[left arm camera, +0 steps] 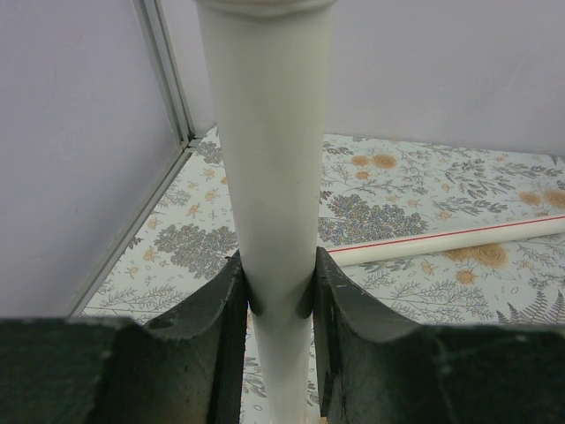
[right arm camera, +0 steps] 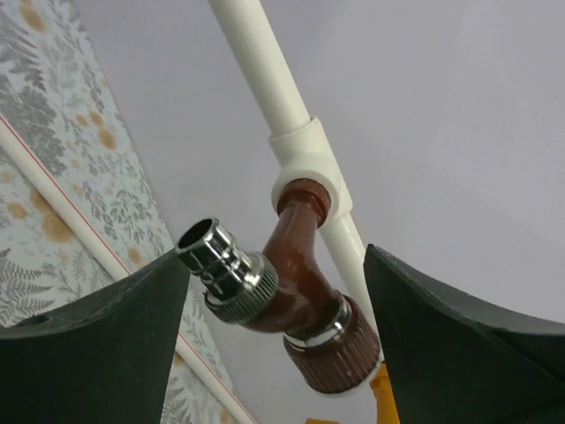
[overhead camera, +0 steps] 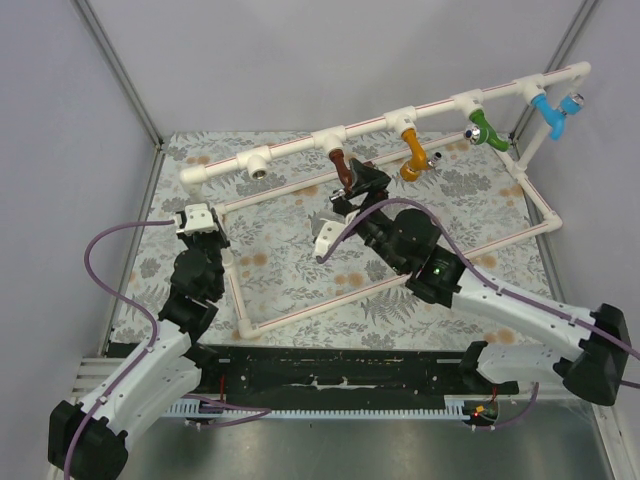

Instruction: Install the water faucets

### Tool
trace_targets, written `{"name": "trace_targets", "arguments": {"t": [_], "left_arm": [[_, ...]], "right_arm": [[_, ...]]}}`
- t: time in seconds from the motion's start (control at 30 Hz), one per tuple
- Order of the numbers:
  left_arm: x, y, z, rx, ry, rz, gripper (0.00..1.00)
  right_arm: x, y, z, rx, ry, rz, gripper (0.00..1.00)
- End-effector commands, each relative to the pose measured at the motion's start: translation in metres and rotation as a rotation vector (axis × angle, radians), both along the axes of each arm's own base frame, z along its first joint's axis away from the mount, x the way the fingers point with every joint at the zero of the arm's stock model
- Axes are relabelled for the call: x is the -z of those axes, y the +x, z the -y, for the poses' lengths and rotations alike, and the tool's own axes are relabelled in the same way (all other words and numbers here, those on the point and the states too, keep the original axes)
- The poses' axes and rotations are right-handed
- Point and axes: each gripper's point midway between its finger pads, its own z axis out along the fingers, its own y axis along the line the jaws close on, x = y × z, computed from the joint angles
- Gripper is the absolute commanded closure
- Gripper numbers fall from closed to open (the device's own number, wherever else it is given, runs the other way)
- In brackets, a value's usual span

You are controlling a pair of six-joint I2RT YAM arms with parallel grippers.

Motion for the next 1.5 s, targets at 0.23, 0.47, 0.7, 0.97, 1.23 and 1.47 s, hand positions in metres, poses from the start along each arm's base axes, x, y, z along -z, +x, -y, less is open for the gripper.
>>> {"name": "trace_targets", "arguments": {"t": [0.23, 0.47, 0.7, 0.97, 1.23, 1.47], "left_arm": [[0.003, 0.002, 0.012, 0.061, 0.035, -0.009, 0.98], [0.004, 0.003, 0.012, 0.06, 0.032, -0.012, 0.98], [0.008, 0.003, 0.014, 0.065, 0.035, -0.022, 0.98], [0.01, 0.004, 0.016, 0.066, 0.037, -0.03, 0.98], [0.009, 0.005, 0.015, 0.064, 0.049, -0.029, 0.98], [0.004, 0.005, 0.012, 0.042, 0.034, -0.027, 0.98]], "right_arm": [[-0.011, 0.046, 0.005, 0.238, 0.506, -0.087, 0.58], [-0.007, 0.038, 0.028, 0.162, 1.614, -0.578, 0.87], [0.017, 0.037, 0.062, 0.103, 2.461, -0.841, 0.73], [-0.022, 0.018, 0.068, 0.01, 2.17, -0.826, 0.12], [-0.056, -0.015, 0.066, 0.028, 1.233, -0.579, 0.02], [-0.047, -0.024, 0.11, 0.219, 0.881, -0.427, 0.02]]}}
